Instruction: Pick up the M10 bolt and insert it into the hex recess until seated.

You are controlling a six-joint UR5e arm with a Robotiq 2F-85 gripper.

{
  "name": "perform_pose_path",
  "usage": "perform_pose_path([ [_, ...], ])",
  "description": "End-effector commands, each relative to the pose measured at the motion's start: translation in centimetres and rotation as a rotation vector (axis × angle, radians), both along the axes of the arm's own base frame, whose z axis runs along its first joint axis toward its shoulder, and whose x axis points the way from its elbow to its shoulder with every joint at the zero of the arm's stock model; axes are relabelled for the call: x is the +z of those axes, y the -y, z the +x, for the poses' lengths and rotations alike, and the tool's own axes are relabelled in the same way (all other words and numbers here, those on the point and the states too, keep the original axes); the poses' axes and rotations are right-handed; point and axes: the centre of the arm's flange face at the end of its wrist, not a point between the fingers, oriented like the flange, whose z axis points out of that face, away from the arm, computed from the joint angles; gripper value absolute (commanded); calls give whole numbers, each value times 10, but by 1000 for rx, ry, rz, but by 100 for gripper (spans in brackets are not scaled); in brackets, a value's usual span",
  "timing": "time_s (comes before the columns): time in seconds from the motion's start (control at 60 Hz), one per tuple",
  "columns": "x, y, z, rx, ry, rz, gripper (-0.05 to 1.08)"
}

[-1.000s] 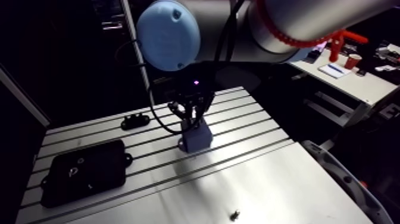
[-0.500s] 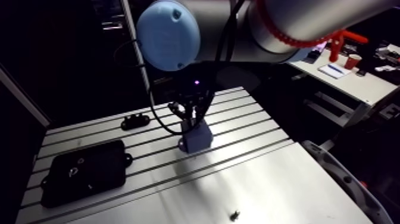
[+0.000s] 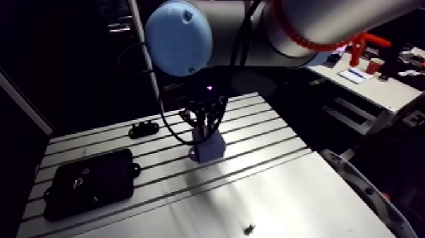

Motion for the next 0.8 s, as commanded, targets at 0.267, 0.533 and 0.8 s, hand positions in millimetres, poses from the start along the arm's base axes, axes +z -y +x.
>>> perform_pose_path([
  [0.267, 3, -1, -2, 62, -1, -2, 73],
  [0.533, 2, -1, -2, 111, 4, -7, 73],
  [0.8, 1, -2, -2, 169, 8, -12, 73],
])
